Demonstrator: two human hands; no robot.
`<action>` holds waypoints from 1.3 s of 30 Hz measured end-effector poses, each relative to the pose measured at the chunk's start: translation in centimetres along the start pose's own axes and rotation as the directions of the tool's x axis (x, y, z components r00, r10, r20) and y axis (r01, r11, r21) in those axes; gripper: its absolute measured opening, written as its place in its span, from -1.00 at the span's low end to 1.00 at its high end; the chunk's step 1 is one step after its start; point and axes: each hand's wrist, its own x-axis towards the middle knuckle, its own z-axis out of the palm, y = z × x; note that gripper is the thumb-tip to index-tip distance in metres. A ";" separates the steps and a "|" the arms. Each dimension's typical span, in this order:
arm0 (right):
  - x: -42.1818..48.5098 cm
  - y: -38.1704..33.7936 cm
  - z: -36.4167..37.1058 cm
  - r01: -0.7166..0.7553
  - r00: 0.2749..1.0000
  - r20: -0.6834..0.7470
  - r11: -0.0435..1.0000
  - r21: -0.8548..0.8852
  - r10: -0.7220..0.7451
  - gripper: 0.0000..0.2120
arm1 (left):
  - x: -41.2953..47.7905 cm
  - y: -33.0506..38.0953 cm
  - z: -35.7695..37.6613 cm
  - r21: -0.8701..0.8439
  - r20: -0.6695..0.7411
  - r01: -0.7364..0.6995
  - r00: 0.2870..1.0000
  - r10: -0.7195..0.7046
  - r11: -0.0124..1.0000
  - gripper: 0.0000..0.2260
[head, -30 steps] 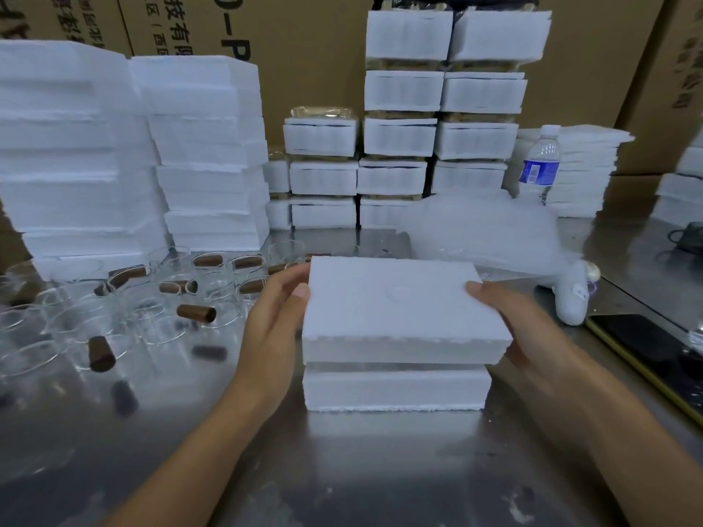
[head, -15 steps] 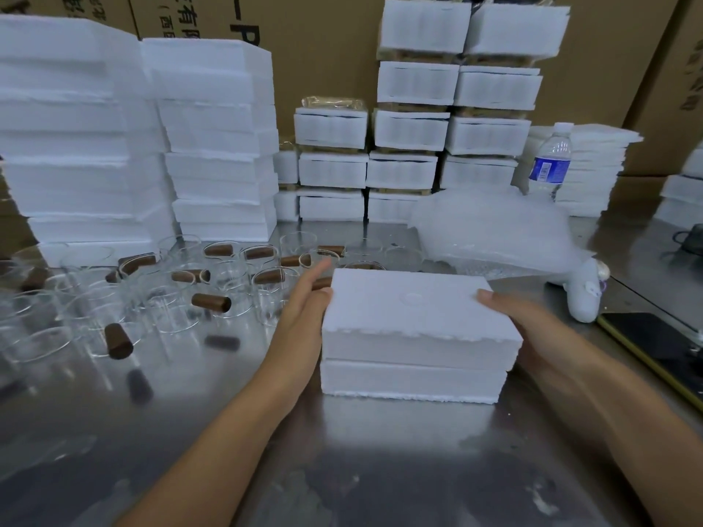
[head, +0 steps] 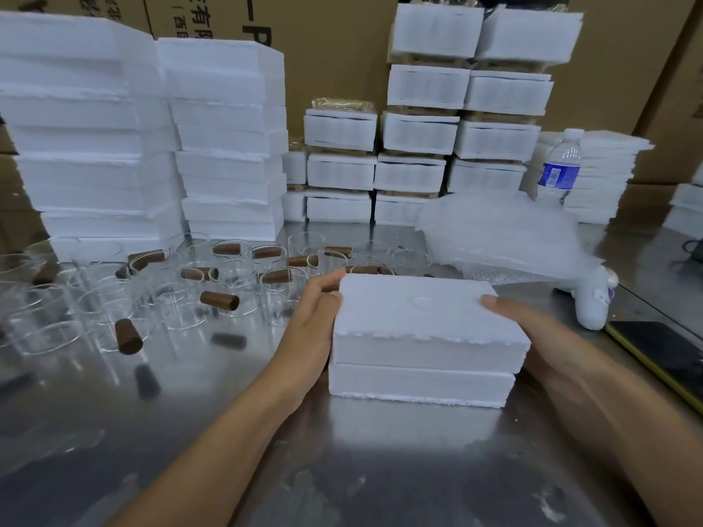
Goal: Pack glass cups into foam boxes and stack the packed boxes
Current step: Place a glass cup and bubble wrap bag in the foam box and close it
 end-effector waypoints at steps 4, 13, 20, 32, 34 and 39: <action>-0.3 -0.3 -0.6 0.022 0.999 0.037 1.000 -0.019 -0.021 -0.57 | -0.3 0.0 0.0 -0.020 -0.008 0.022 1.000 -0.022 1.000 -0.76; 0.4 0.2 -1.1 0.000 0.997 0.080 0.994 -0.105 0.008 -0.75 | -0.4 -0.1 0.1 -0.139 0.007 0.090 0.996 -0.090 0.986 -0.68; 1.5 0.5 -1.1 0.006 0.994 0.110 0.996 -0.089 0.004 -0.49 | 0.0 -0.4 0.0 -0.190 -0.017 0.128 0.991 -0.134 0.973 -0.83; 0.1 0.2 -0.8 -0.025 0.999 0.021 0.980 -0.197 0.030 -0.68 | -0.1 -0.2 -0.3 -0.233 -0.077 0.077 0.992 -0.097 0.969 -0.76; -0.1 0.2 -0.8 0.000 0.999 0.052 0.982 -0.189 0.010 -0.70 | -0.3 -0.1 -0.3 -0.225 -0.089 0.035 0.994 -0.056 0.974 -0.79; -0.4 0.3 -0.9 0.014 0.989 0.147 1.000 -0.002 -0.014 -0.56 | -0.9 0.3 -0.6 -0.188 -0.092 -0.098 0.992 0.082 0.977 -0.81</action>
